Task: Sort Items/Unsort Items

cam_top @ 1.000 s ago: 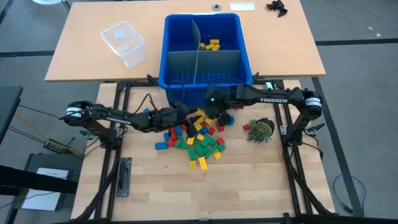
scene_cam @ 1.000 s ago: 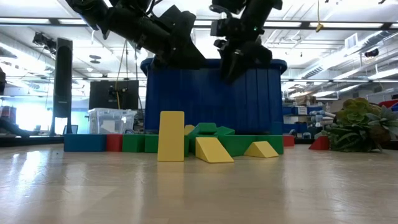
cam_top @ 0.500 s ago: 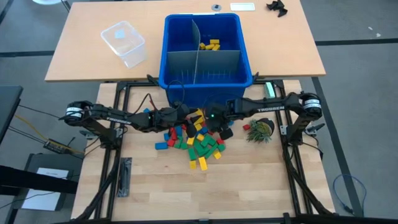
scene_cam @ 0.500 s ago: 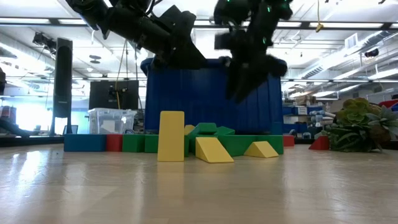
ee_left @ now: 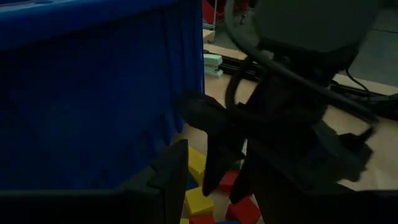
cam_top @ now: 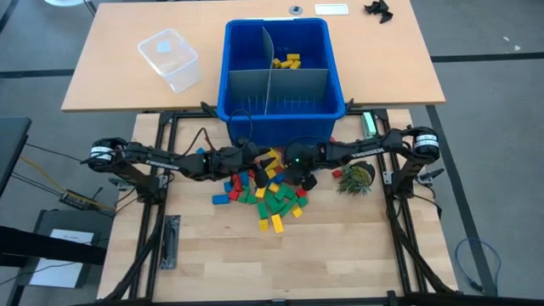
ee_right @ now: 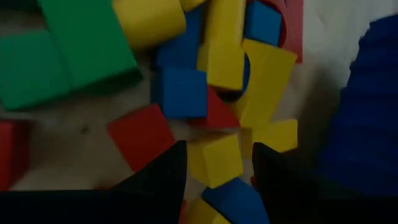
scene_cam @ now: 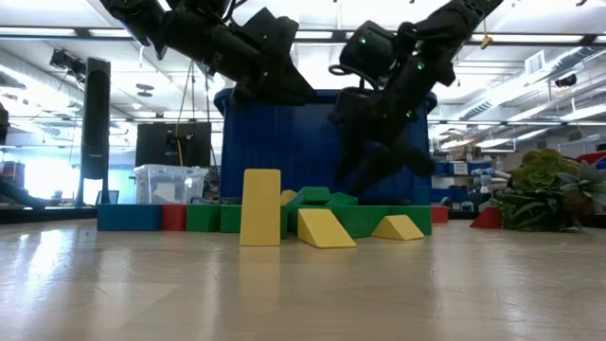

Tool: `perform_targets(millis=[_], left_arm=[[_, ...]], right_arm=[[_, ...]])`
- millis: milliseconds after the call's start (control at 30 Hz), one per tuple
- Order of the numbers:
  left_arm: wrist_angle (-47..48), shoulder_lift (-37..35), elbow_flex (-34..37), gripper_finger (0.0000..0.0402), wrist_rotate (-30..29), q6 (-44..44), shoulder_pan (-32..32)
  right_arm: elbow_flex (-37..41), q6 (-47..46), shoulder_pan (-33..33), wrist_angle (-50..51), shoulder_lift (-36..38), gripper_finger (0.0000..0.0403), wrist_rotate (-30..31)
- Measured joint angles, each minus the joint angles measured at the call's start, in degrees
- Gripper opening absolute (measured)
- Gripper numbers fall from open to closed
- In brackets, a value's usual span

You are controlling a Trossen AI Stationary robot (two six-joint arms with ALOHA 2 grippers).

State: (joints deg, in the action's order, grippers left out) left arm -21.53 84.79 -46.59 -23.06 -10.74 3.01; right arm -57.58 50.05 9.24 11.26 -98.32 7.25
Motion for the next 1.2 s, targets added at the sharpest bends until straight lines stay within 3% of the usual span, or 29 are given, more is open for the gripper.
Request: perform_targets(millis=[200,367,533,1000,1200], left_arm=[[0.0,0.0,0.0,0.0168,0.0,0.0,0.0],[0.0,0.0,0.0,0.0168,0.0,0.0,0.0],[0.0,0.0,0.0,0.0168,0.0,0.0,0.0],[-0.1,0.0,0.0,0.0168,0.0,0.0,0.0],[-0.1,0.0,0.0,0.0168,0.0,0.0,0.0]], right_arm=[[0.8,-2.9,2.7,-0.8,0.0,0.0211,-5.3],[0.8,-2.0,4.4,-2.5,0.0,0.0252,-5.6],[0.8,-1.1,5.5,-2.6,-1.0,0.0262,-7.0],[0.5,1.0,5.9,-6.7,-8.0,0.0226,-7.2],[0.5,0.9,5.9,-6.4,-8.0,0.0161,-7.5]])
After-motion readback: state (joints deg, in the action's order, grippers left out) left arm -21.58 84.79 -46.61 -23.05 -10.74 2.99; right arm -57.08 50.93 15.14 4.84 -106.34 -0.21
